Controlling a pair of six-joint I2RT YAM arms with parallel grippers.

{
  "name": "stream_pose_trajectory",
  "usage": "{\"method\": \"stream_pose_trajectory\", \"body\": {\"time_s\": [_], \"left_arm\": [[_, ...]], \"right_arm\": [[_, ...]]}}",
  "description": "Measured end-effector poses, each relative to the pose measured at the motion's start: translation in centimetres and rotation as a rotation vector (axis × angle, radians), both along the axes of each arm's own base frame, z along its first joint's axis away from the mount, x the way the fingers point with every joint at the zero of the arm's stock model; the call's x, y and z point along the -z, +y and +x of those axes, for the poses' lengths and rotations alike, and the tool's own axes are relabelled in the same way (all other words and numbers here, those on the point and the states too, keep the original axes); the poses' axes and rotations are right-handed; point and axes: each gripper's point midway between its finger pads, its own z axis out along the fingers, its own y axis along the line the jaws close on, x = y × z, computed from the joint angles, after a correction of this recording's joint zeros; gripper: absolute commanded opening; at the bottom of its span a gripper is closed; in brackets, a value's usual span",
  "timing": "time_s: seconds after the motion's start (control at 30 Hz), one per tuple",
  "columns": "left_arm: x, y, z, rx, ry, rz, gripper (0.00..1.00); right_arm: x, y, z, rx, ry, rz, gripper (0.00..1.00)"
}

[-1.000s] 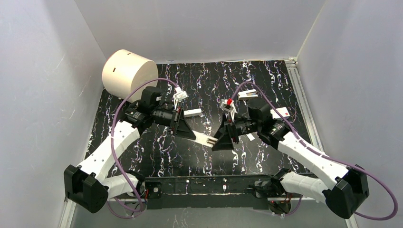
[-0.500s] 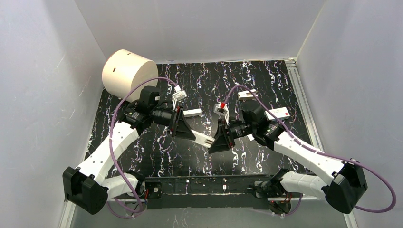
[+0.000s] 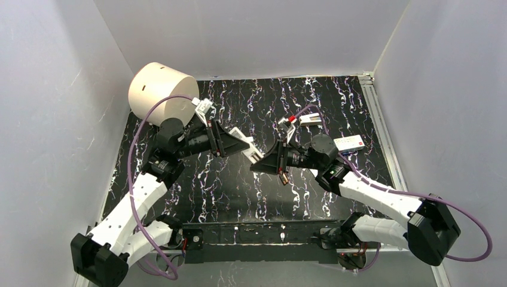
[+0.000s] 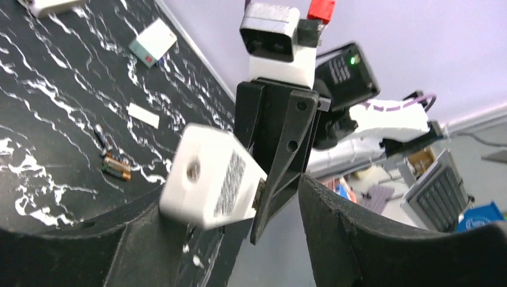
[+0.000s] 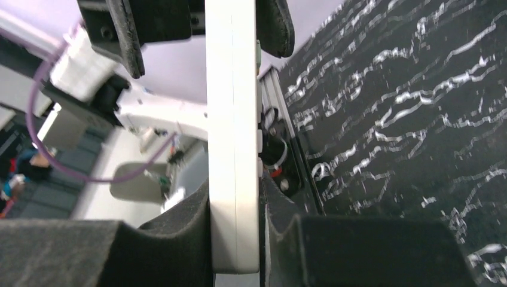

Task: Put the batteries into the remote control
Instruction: Adjust the remote control.

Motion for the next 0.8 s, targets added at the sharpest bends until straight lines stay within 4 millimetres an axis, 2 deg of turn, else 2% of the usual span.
{"method": "stream_pose_trajectory", "body": {"time_s": [0.1,0.23,0.4,0.67,0.8], "left_arm": [[-1.3,0.2,1.0,-0.081,-0.013,-0.069,0.60],[-2.5,0.4,1.9,-0.143,-0.021,-0.144,0.52],[-3.5,0.2,2.6,-0.167,-0.020,-0.203,0.53],[-4.0,-0.8,3.3,-0.155,0.000,-0.252,0.52],[-3.9,-1.1,3.3,-0.149,0.014,-0.261,0.39]], "right_arm": [[-1.6,0.6,1.3,0.064,0.059,0.078,0.01],[-3.0,0.9,2.6,0.115,0.126,0.150,0.01],[-4.2,1.0,2.8,0.117,0.173,0.206,0.01],[-5.0,1.4,2.6,0.098,0.220,0.230,0.01],[-5.0,1.5,2.3,0.078,0.224,0.229,0.01]]}}
